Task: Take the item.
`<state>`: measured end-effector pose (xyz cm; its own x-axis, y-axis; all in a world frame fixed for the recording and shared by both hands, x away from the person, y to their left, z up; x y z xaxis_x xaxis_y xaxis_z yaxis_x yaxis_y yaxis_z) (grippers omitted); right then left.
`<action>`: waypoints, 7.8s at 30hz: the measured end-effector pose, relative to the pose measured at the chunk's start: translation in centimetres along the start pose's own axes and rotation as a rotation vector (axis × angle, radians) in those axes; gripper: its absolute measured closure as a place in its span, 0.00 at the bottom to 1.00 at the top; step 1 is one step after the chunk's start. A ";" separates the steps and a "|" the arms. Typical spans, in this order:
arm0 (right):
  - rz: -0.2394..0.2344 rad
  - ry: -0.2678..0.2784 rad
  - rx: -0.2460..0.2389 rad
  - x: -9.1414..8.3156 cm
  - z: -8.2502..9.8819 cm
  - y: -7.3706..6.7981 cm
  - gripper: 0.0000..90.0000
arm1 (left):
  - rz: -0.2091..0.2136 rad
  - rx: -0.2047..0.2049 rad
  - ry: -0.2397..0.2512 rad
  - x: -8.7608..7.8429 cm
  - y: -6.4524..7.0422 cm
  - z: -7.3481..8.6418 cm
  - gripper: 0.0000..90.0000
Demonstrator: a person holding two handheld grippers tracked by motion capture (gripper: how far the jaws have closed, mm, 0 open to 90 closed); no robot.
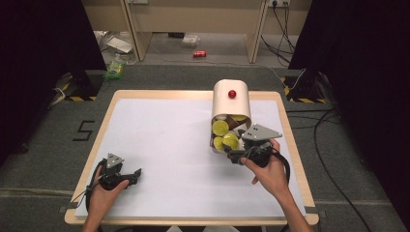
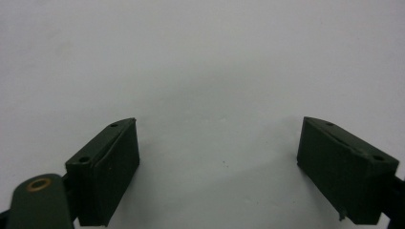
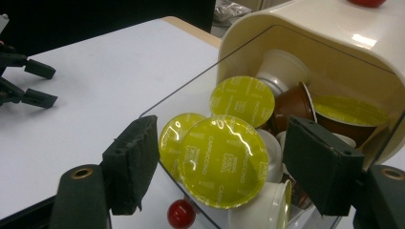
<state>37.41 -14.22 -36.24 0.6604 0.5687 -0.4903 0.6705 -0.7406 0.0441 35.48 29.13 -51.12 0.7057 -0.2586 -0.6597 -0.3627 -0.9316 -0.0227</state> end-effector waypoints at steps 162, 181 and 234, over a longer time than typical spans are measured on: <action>0.206 -0.193 0.299 6.7 10.6 13.0 0.32 | 0.001 -0.003 0.001 0.0 0.0 0.0 0.15; 0.204 -0.144 0.290 4.2 10.4 12.6 0.23 | 0.001 -0.001 -0.001 0.0 0.0 0.0 0.15; 0.146 -0.183 0.235 -0.9 15.7 5.7 0.20 | 0.000 0.000 0.001 0.0 0.0 0.0 0.15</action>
<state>35.31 -24.60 -49.19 0.6577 0.3928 -0.6427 0.4630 -0.8839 -0.0664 35.47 29.13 -51.12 0.7062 -0.2587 -0.6591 -0.3624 -0.9317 -0.0226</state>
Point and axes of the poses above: each handheld gripper's, and its own axes: x roughly forward along the jaws, z roughly out of its underside, y roughly to its right, the point moved 1 cm from there along x, roughly forward along the jaws, and after that the axes turned 3 degrees about x, right-handed, at the moved point
